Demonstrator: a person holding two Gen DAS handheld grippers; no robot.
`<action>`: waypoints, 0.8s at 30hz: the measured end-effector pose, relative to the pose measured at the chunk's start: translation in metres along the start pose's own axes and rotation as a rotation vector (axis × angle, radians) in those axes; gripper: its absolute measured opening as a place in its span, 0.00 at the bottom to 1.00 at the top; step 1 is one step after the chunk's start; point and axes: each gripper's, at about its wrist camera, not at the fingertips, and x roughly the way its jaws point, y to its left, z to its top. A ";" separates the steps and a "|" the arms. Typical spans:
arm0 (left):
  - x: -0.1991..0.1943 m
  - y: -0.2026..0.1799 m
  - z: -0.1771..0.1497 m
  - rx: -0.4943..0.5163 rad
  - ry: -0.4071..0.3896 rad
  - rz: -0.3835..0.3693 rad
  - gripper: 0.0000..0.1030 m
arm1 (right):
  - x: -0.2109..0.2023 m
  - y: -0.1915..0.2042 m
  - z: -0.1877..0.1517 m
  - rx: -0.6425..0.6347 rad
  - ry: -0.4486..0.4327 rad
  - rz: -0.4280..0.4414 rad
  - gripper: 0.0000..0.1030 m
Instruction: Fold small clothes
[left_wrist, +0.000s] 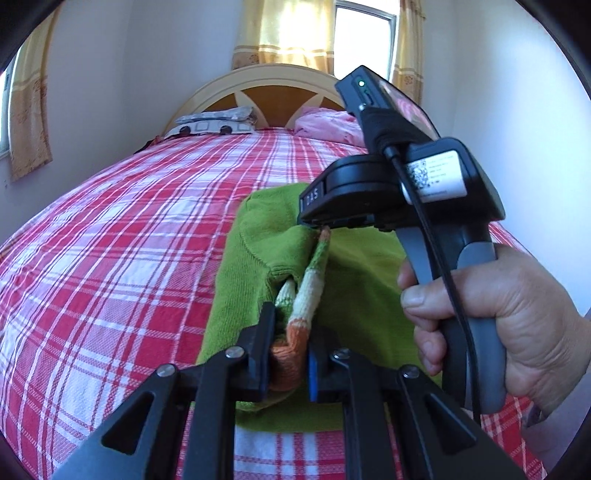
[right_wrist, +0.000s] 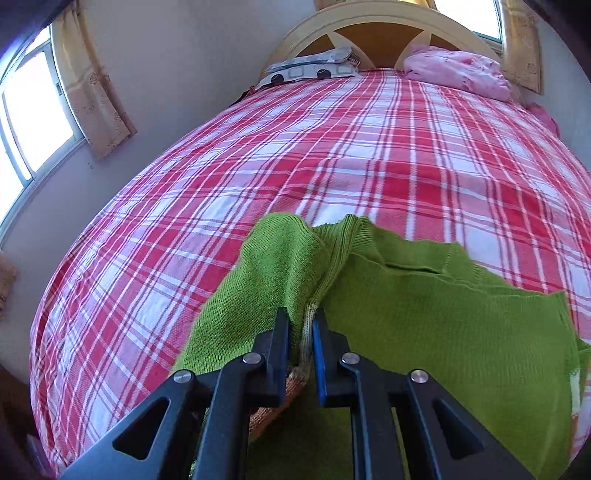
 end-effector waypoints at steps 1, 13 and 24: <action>0.000 -0.003 0.000 0.005 0.001 -0.007 0.15 | -0.003 -0.003 -0.001 0.004 -0.003 -0.004 0.11; 0.005 -0.038 -0.001 0.093 0.013 -0.044 0.15 | -0.023 -0.043 -0.014 0.034 -0.010 -0.052 0.11; 0.004 -0.072 -0.001 0.163 0.022 -0.093 0.15 | -0.035 -0.075 -0.029 0.064 -0.005 -0.076 0.11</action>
